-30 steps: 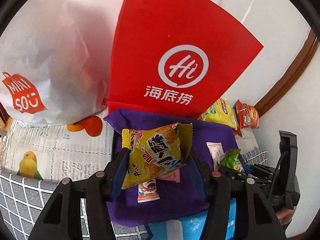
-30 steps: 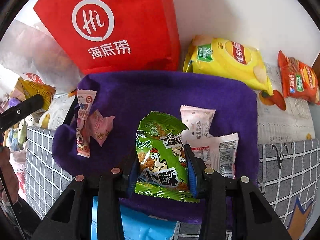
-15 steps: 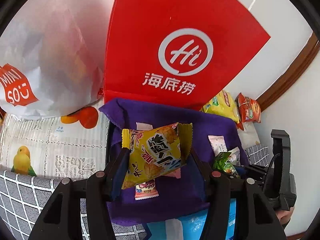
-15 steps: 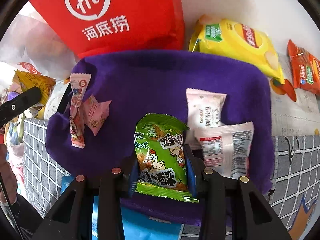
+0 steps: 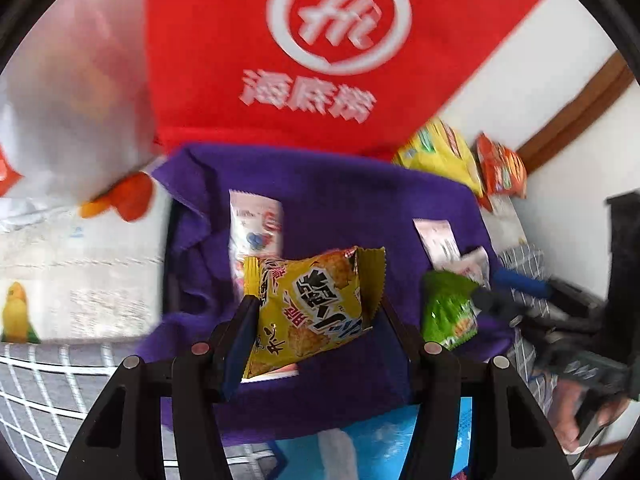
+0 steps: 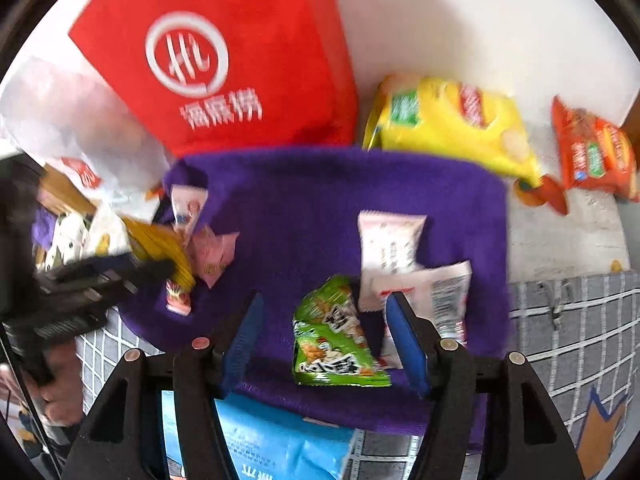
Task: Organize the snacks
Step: 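Open both grippers to drop the yellow and green bags onto the towel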
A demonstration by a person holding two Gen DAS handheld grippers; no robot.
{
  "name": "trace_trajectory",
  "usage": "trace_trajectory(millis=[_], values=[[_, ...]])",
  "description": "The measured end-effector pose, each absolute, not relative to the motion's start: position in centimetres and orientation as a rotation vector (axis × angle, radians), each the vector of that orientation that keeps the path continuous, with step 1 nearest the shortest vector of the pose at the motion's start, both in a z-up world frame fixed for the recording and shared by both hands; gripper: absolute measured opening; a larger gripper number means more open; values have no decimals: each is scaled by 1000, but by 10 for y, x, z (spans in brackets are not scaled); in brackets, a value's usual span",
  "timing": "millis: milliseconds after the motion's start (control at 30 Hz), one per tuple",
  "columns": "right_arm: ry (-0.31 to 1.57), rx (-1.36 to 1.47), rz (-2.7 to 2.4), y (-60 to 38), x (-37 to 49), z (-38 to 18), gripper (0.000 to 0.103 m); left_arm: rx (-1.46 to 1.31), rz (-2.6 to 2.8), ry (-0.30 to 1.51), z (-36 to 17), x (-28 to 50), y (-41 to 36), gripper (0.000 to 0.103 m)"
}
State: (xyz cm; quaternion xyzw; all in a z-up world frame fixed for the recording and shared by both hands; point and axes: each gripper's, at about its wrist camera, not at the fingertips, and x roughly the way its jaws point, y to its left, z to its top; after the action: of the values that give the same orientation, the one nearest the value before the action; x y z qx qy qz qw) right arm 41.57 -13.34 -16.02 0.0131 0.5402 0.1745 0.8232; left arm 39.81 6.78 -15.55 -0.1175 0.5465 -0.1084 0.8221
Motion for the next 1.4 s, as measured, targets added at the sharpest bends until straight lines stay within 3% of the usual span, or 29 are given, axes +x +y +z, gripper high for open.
trace_trajectory(millis=[467,667,967,1400], values=[[1066,121,319,-165,414,-130,66,-237,-289,1210,-174,402,36,58],[1053,117,314,-165,411,-128,66,-259,-308,1170,-161,400,39,72],[909,37,264,-163,400,-107,66,-233,-285,1055,-135,391,45,72],[880,232,238,-174,395,-100,66,-137,-204,928,-105,376,49,71]])
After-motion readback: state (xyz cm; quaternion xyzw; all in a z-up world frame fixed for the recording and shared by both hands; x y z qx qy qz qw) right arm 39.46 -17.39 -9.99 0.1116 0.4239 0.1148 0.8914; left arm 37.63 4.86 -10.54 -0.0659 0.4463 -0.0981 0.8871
